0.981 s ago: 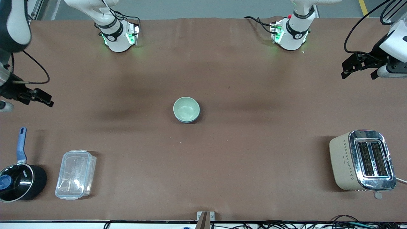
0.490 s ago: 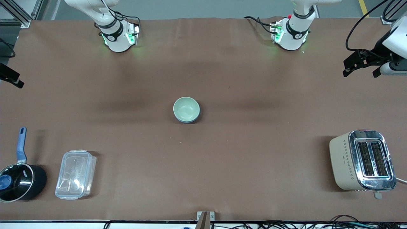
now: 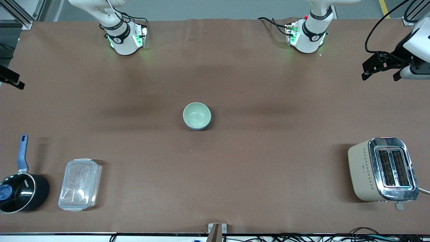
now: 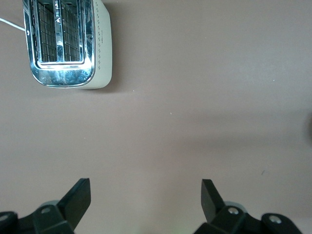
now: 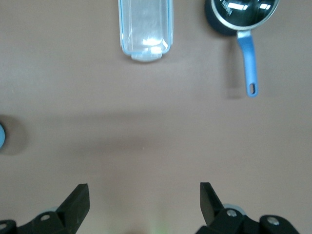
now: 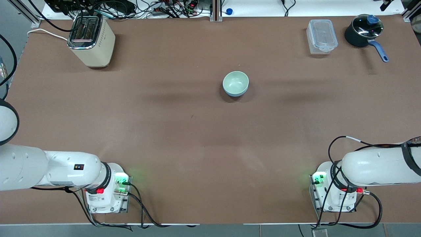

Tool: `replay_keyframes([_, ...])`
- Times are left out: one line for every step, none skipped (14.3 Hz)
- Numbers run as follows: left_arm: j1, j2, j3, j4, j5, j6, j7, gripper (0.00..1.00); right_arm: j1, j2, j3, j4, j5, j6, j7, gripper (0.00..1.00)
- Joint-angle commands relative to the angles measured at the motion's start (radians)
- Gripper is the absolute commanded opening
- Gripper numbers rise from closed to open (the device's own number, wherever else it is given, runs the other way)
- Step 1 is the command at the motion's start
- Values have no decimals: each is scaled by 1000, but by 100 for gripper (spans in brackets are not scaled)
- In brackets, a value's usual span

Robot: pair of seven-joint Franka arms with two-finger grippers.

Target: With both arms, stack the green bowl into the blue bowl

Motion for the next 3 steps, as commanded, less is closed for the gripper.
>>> replay_keyframes([0, -2, -2, 18, 3, -29, 13, 100, -9, -21, 14, -53, -8, -2, -10, 100])
replay_keyframes([-1, -2, -4, 18, 3, -34, 13, 100, -7, -24, 14, -60, -8, 4, -10, 100])
replay_keyframes([-1, -2, -4, 18, 3, -35, 13, 100, -7, -23, 16, -61, -8, 11, -10, 100])
